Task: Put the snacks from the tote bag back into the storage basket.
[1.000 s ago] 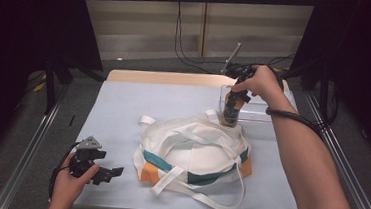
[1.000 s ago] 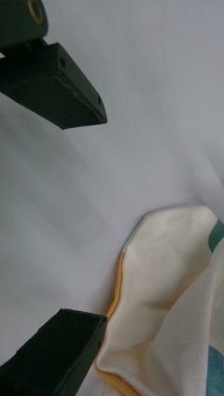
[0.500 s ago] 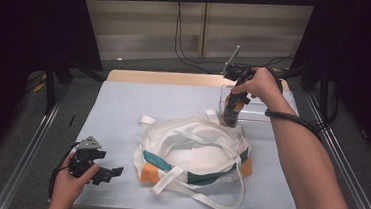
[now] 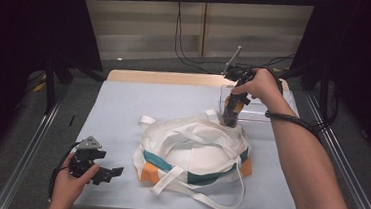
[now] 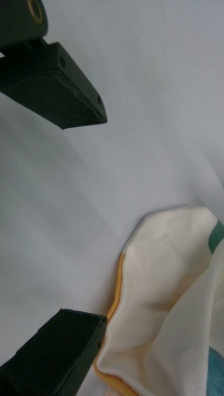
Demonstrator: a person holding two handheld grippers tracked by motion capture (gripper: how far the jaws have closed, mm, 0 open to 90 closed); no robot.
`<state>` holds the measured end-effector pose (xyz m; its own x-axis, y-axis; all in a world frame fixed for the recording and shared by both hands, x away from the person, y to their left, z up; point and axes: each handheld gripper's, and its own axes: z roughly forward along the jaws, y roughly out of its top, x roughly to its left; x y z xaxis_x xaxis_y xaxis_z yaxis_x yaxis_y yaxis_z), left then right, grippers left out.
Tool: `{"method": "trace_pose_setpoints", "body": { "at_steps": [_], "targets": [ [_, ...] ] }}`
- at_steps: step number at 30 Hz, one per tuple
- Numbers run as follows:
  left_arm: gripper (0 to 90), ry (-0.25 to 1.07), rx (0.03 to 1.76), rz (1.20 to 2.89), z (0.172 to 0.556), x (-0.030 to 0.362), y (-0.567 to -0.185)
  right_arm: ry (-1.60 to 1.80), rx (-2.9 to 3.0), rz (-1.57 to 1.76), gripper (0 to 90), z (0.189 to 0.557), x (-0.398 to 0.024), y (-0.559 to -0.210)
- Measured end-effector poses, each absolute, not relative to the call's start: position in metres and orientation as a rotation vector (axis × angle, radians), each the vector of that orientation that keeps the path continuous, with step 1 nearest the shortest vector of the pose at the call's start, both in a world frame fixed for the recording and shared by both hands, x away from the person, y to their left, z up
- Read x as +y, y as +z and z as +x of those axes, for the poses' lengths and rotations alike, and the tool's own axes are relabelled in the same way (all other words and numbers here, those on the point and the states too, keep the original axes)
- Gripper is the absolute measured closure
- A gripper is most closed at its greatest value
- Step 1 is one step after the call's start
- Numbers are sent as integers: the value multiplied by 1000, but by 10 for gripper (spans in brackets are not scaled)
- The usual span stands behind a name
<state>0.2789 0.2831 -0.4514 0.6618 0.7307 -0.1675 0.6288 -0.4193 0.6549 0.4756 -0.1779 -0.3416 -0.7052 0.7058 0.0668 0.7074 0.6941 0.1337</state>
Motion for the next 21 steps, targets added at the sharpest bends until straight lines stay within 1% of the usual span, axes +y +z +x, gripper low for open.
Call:
{"method": "trace_pose_setpoints", "body": {
  "at_steps": [21],
  "targets": [
    [44, 173, 1045, 2170, 279, 282, -453, -307, -2882, -1266, 295, 475, -180, -343]
  ]
}}
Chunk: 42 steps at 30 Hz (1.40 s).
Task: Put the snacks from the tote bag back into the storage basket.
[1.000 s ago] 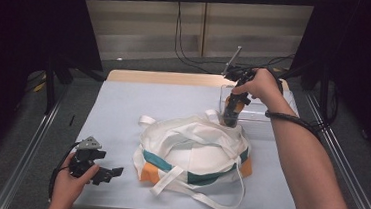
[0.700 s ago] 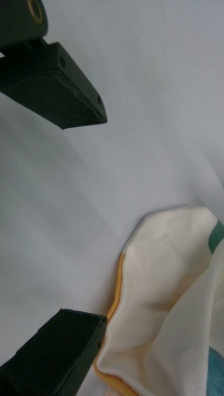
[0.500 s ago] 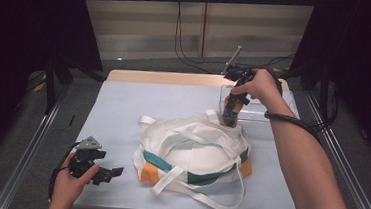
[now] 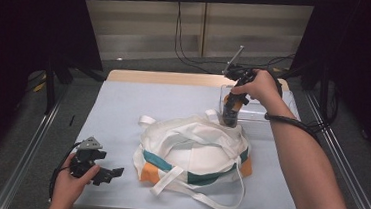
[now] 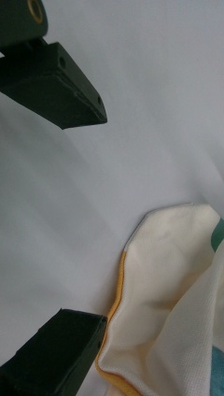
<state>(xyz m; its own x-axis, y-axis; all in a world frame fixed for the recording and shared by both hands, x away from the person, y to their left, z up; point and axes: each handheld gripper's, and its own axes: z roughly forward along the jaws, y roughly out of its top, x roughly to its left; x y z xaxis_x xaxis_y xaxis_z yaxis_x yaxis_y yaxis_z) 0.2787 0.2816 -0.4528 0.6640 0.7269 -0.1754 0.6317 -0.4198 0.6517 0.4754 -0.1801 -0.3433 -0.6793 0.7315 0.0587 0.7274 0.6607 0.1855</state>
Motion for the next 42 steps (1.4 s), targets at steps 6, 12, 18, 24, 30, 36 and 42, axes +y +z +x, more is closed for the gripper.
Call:
{"method": "trace_pose_setpoints", "body": {
  "at_steps": [6, 12, 18, 24, 30, 36, 42],
  "targets": [
    [45, 176, 1042, 2181, 279, 281, -453, 335, 2831, 1285, 276, 475, -182, -343],
    [45, 176, 1042, 2180, 279, 282, -453, 362, 2827, 1307, 256, 474, -183, -341],
    [45, 179, 1048, 2178, 278, 281, -452, 354, 2829, 1314, 229, 472, -183, -339],
    [45, 180, 1042, 2179, 279, 281, -453, 318, 2832, 1351, 180, 470, -183, -339],
    [45, 181, 1044, 2182, 278, 280, -452, 330, 2825, 1348, 171, 467, -186, -336],
    [45, 181, 1043, 2181, 278, 280, -452, 332, 2823, 1359, 151, 462, -190, -335],
    [45, 172, 1040, 2181, 279, 279, -452, 328, 2829, 1353, 136, 459, -191, -336]
  ]
}}
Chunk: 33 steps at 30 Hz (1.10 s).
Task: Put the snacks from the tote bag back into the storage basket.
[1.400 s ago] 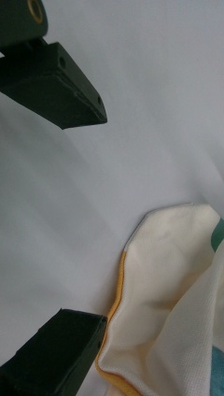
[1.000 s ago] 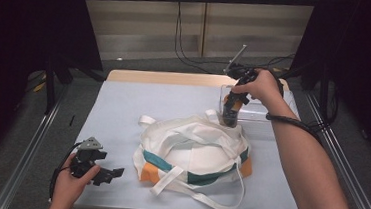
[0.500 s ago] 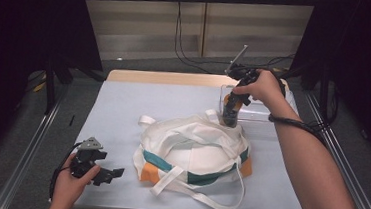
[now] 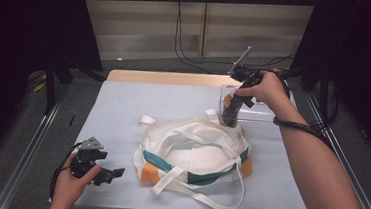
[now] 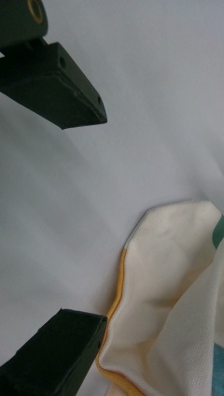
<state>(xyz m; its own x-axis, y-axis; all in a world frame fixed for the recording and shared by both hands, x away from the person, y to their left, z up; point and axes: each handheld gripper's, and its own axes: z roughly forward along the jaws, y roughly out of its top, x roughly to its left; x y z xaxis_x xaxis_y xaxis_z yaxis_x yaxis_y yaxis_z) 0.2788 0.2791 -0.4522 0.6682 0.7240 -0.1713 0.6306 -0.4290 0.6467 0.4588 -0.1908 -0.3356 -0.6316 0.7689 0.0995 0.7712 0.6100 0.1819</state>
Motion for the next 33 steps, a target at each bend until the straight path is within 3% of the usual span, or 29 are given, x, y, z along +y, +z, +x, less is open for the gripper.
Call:
{"method": "trace_pose_setpoints", "body": {
  "at_steps": [33],
  "targets": [
    [44, 173, 1018, 2202, 281, 273, -451, -315, -2827, -1304, 101, 427, -211, -332]
  ]
}}
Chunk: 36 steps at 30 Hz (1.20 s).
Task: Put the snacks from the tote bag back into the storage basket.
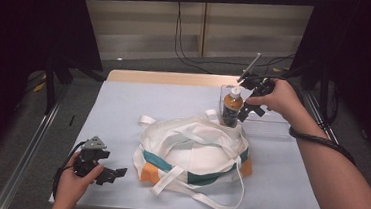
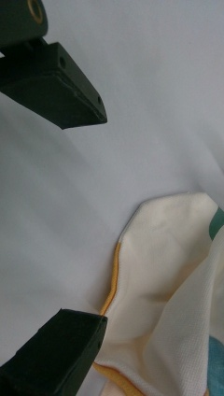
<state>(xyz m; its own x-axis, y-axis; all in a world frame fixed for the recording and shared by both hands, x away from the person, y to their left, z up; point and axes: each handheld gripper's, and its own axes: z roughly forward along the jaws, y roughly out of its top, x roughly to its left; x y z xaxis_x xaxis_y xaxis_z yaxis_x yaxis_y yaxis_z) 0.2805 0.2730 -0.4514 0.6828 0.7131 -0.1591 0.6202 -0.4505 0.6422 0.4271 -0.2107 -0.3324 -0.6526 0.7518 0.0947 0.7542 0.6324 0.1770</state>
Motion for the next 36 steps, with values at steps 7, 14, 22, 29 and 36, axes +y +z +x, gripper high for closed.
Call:
{"method": "trace_pose_setpoints", "body": {
  "at_steps": [7, 14, 22, 29, 36],
  "targets": [
    [44, 172, 1023, 2196, 280, 273, -452, -302, -2826, -1300, 101, 422, -217, -334],
    [44, 168, 1020, 2205, 280, 271, -452, -319, -2819, -1294, 101, 418, -219, -334],
    [44, 175, 1016, 2203, 280, 271, -452, -316, -2824, -1284, 101, 413, -224, -335],
    [43, 170, 1017, 2200, 280, 271, -452, -325, -2818, -1290, 101, 409, -227, -333],
    [44, 171, 1013, 2206, 280, 271, -452, -317, -2824, -1276, 101, 403, -228, -332]
  ]
}}
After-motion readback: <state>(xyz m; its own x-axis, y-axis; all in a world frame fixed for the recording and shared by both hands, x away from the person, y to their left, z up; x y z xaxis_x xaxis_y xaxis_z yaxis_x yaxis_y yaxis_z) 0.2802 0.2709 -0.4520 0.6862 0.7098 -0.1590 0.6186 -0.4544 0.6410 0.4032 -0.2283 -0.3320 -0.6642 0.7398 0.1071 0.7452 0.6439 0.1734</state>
